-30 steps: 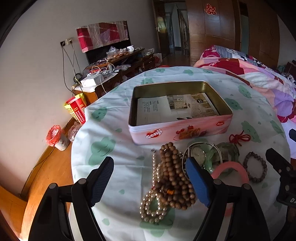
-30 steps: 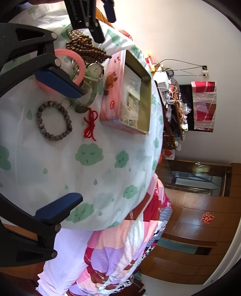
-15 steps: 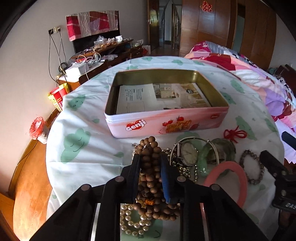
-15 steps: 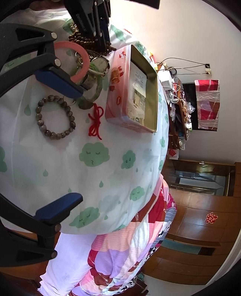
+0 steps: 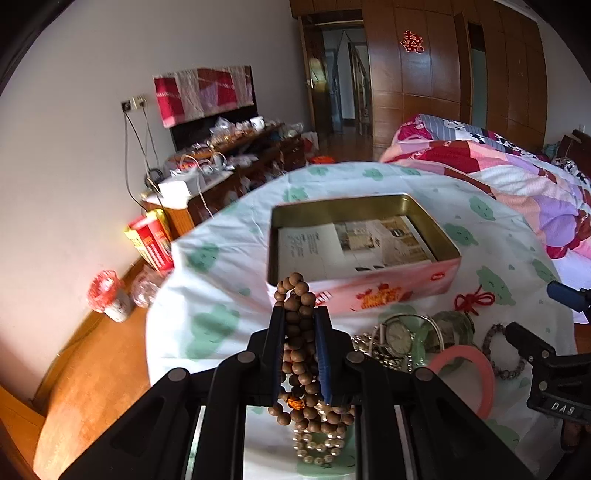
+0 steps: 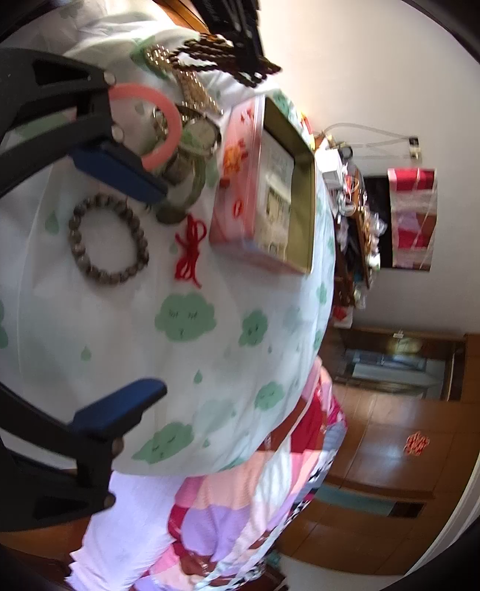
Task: Organize jewelry
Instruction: 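Close the left gripper on the brown wooden bead necklace and lift it, then grasp the pink bangle with the right gripper while the left gripper holds the wooden beads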
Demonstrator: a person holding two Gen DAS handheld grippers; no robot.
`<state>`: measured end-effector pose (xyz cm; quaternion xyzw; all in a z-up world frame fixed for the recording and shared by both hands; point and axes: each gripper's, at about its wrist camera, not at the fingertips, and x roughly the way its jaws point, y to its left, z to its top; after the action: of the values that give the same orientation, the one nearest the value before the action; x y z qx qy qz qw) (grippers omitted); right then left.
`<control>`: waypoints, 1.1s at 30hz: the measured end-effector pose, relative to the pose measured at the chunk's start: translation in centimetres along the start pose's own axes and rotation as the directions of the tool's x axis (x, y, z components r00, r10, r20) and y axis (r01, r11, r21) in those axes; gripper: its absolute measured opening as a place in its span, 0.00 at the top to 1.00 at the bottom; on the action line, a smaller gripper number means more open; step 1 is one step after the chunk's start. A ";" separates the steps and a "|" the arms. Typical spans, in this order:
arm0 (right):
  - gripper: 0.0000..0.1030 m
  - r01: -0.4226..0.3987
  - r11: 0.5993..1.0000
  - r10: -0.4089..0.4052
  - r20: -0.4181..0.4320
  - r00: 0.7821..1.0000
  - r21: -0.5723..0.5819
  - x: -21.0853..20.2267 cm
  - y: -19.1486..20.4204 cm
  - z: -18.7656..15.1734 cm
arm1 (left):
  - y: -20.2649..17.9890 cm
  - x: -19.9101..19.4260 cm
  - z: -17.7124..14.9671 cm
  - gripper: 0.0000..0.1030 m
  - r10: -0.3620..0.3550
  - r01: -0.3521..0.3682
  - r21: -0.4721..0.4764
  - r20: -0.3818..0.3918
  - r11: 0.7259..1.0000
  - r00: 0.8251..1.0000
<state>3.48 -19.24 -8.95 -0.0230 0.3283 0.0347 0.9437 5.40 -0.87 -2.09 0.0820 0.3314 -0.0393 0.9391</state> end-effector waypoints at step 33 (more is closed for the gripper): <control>0.89 -0.268 0.950 0.255 -0.095 0.962 -0.160 1.0 4.7 -0.3 | -0.1 1.2 -1.0 0.85 -0.014 0.012 -0.030 -0.046 0.999 0.999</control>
<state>3.67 -14.50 -9.87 -0.0616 0.3587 0.1868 0.9125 5.70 -0.83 -3.61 0.0667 0.3542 -0.0386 0.9320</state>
